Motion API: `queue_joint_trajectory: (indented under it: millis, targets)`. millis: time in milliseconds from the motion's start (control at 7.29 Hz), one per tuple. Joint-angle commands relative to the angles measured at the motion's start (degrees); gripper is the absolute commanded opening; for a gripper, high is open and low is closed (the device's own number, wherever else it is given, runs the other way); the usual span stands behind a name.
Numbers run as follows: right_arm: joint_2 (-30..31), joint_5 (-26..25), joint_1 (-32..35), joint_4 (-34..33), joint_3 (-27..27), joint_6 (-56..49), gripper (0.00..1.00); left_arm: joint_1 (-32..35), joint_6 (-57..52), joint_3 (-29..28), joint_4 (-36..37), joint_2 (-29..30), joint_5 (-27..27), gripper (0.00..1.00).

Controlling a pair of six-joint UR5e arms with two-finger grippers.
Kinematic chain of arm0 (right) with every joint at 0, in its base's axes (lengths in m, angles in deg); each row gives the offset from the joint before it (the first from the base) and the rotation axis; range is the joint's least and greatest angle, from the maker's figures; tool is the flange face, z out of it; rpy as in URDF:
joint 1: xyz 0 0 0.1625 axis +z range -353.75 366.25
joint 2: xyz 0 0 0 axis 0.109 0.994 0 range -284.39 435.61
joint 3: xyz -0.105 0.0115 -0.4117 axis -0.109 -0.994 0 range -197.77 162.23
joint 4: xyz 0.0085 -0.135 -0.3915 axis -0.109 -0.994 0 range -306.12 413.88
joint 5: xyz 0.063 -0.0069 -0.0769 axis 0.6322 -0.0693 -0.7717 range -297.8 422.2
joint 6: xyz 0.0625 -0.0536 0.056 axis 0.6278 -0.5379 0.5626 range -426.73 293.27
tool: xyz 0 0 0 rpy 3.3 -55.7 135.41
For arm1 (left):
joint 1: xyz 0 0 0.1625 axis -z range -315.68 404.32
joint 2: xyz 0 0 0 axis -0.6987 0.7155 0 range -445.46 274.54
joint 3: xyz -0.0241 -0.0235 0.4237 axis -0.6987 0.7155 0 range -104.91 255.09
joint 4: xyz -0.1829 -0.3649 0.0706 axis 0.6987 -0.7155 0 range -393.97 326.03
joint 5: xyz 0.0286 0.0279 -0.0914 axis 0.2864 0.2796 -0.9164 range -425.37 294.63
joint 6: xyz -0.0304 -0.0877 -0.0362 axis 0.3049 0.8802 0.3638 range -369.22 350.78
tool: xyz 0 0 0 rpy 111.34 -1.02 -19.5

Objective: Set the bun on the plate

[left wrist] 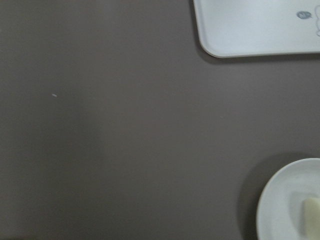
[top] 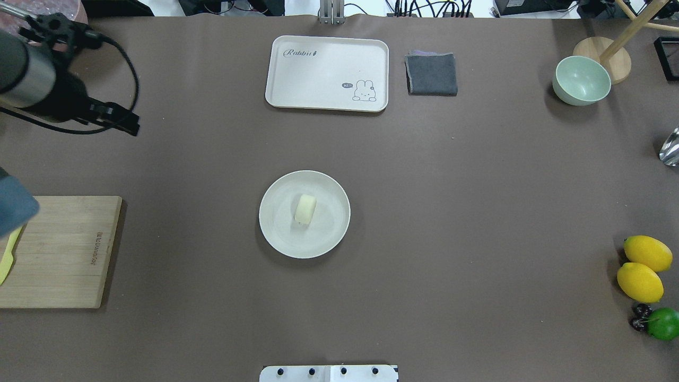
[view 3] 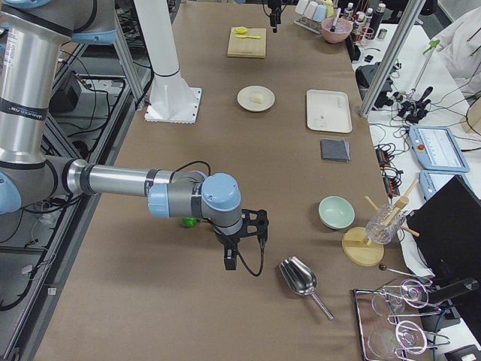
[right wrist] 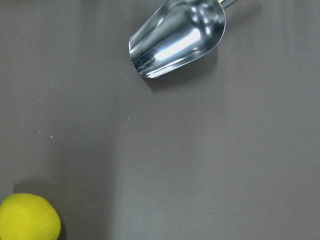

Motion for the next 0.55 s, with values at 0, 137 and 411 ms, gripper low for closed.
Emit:
queue_joint_trajectory:
  millis: [0, 137, 411]
  targets:
    - [0.00, 0.00, 0.00, -0.04, -0.22, 0.00, 1.00, 15.53, -27.08, -7.88, 0.24, -5.11, -4.87, 0.97]
    - [0.00, 0.00, 0.00, 0.05, -0.22, 0.09, 1.00, 20.72, -37.02, -12.71, 0.33, -5.30, -4.96, 0.98]
    - [-0.08, -0.08, 0.00, 0.05, -1.09, 0.00, 1.00, 28.20, -51.11, -20.10, 0.15, -6.96, -9.94, 0.98]
